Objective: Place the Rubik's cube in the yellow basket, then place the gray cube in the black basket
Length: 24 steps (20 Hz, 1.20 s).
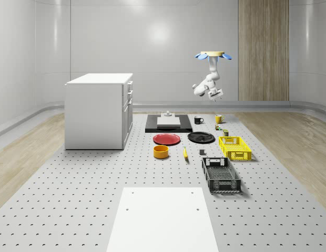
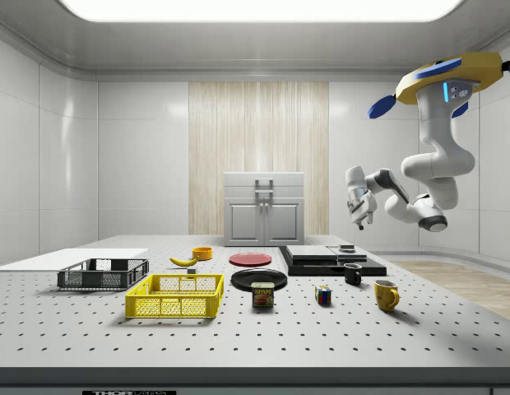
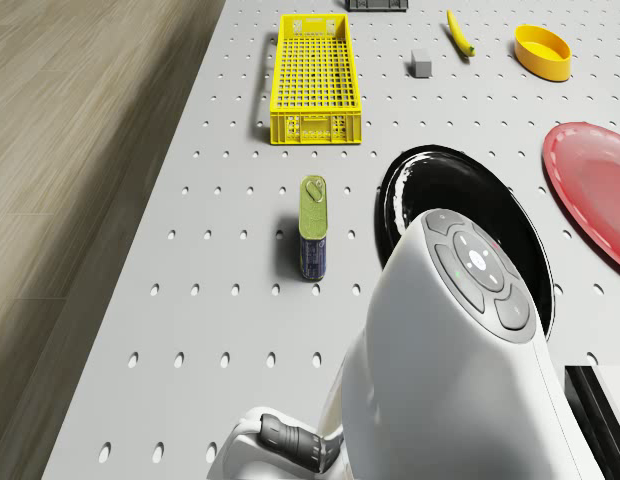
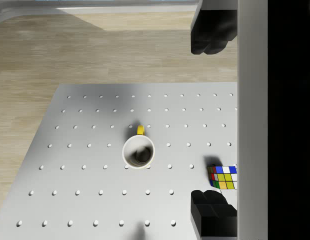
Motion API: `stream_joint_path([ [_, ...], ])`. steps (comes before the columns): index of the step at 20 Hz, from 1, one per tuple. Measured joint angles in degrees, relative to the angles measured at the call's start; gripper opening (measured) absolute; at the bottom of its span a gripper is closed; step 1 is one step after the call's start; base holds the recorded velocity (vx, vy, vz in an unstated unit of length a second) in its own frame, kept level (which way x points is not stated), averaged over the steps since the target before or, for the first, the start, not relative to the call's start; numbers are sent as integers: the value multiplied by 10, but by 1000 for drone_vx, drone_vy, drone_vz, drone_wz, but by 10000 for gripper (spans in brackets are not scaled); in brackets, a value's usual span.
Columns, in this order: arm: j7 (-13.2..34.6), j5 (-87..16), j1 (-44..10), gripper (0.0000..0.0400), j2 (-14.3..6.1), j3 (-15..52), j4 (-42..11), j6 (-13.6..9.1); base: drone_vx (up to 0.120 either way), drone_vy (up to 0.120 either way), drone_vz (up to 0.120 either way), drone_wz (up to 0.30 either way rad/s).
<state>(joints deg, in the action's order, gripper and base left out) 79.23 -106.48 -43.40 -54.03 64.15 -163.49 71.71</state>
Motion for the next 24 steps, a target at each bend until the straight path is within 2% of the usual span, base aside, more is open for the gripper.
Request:
stream_joint_path([
  [4, 49, -50, -75, 400, -24, 37, -17, -33, 120, -80, -120, 0],
  [6, 65, -61, -99, 400, -35, 49, -21, -42, 120, -120, -120, 0],
  [9, 83, -69, -125, 400, -48, 62, -23, -49, 120, -13, -120, 0],
  [14, 100, -71, -150, 400, -67, 75, -24, -47, 120, 0, -120, 0],
  [21, 114, -63, -167, 400, -91, 86, -24, -34, 120, 0, -120, 0],
  [24, 118, -59, -172, 400, -100, 90, -23, -27, 0, 0, -120, 0],
])
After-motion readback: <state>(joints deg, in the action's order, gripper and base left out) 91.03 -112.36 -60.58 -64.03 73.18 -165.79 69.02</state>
